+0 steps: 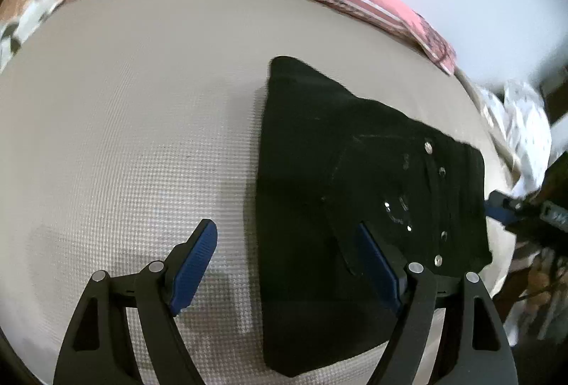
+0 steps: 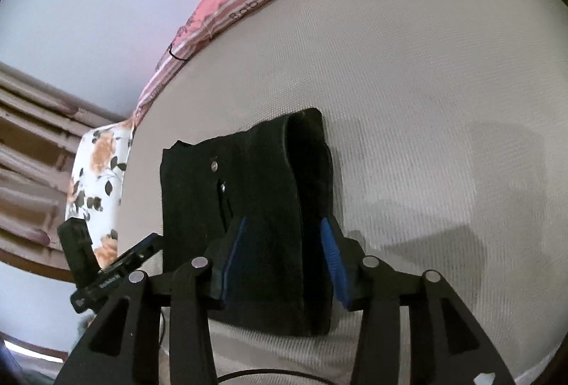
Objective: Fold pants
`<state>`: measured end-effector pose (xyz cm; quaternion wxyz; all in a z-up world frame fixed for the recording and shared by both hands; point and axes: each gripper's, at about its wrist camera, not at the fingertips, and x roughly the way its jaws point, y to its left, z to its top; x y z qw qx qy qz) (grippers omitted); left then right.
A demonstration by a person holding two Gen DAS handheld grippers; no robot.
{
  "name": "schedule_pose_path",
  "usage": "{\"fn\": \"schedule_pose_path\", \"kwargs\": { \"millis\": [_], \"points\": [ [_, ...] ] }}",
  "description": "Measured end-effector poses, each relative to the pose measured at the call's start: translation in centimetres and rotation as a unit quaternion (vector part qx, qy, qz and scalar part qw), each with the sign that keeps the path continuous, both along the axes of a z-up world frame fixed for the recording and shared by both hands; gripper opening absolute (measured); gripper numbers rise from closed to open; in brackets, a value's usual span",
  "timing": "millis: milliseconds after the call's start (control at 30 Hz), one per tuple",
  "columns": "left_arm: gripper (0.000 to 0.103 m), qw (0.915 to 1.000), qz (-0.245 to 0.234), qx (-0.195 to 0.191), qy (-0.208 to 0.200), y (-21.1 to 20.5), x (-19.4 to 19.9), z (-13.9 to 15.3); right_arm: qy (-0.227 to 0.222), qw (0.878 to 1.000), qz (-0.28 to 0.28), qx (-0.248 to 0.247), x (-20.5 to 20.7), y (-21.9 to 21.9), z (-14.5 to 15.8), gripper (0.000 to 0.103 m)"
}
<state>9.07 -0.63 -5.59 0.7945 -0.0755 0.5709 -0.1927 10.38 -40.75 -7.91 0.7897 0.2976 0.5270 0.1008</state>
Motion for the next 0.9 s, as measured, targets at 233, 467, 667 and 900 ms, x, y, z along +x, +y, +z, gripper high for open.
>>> {"fn": "schedule_pose_path", "kwargs": {
  "millis": [233, 467, 667, 900],
  "points": [
    [0.08, 0.9973, 0.03, -0.032, 0.059, 0.9, 1.2, -1.7, 0.011, 1.0, 0.022, 0.002, 0.9, -0.1, -2.0, 0.041],
    [0.08, 0.9965, 0.011, -0.039, 0.073, 0.8, 1.2, -2.3, 0.021, 0.998, 0.052, 0.01, 1.0, 0.0, -3.2, 0.043],
    [0.08, 0.9916, 0.018, -0.071, 0.107, 0.8, 1.9, -2.8, 0.034, 0.997, 0.057, 0.043, 1.2, -0.9, -4.9, 0.051],
    [0.08, 0.9853, 0.007, -0.104, 0.136, 1.0, 3.2, -3.3, 0.035, 0.993, 0.065, 0.09, 1.7, -1.6, -5.7, 0.051]
  ]
}}
